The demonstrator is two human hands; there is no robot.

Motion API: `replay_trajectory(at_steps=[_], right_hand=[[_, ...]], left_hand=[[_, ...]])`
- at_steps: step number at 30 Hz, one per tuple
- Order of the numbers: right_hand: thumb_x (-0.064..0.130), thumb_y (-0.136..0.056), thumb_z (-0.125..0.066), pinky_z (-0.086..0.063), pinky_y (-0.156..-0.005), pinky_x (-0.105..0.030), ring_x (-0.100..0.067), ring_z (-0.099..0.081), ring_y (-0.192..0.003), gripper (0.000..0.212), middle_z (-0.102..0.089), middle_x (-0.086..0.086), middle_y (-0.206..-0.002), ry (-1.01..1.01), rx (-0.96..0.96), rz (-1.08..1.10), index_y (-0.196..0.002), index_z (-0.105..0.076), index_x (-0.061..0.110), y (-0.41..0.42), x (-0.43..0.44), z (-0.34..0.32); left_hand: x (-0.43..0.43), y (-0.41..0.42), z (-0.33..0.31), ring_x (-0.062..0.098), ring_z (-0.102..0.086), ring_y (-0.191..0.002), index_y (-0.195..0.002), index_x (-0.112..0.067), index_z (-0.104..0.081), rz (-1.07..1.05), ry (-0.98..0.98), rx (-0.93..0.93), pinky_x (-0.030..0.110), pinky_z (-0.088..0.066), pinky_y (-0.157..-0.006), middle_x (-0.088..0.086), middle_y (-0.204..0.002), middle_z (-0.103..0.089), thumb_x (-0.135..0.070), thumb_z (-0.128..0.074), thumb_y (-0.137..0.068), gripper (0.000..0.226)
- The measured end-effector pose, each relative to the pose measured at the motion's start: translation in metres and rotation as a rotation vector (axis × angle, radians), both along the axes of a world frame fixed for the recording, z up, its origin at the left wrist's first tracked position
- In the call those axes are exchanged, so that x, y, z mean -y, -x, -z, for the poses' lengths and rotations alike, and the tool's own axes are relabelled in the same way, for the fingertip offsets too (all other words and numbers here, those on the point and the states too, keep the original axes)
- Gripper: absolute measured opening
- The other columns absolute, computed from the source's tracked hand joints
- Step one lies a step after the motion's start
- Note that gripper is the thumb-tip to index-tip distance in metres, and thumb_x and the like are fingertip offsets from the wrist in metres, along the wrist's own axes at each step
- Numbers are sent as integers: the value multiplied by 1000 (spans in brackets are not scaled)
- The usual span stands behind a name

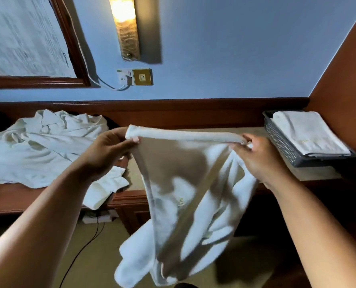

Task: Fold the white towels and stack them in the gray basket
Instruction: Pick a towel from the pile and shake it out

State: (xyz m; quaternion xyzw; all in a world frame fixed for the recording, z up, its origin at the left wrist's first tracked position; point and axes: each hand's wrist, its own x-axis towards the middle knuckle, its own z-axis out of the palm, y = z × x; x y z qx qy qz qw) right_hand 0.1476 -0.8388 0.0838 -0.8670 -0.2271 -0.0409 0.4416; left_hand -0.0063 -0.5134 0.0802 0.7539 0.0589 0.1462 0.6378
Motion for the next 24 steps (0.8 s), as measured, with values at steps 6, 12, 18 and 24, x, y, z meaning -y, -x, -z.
replay_trajectory(at_steps=[6,12,18,24], right_hand=[[32,-93,-67,-52,-78,-36,-18,-66,-87,8,-70,1,-92,-61,-255,-37,-97,-63,26,-4,-18,15],[21,-100,-55,-43,-75,-28,-15,-57,-93,9,-61,-1,-100,-286,-400,22,-107,-55,27,3,-24,17],[32,-73,-73,-47,-74,-36,-17,-57,-79,12,-61,4,-78,-607,-496,-22,-75,-62,37,26,-39,-5],[16,-76,-83,-50,-57,-26,-13,-66,-65,25,-68,3,-68,-800,-611,21,-77,-59,21,53,-59,-13]], left_hand=[[32,-12,-16,16,-61,-87,-108,-21,-66,-219,290,138,32,-53,-72,3,-95,-66,-32,-53,-104,18],[68,-13,-8,25,-53,-75,-93,-6,-60,-317,177,145,41,-47,-67,14,-82,-56,-27,-56,-104,24],[106,-18,11,12,-47,-59,-83,-14,-60,-220,59,122,28,-37,-53,-3,-63,-54,-16,-60,-100,18],[144,-18,16,14,-68,-67,-89,-18,-62,-117,121,115,27,-51,-54,2,-73,-70,-10,-60,-100,14]])
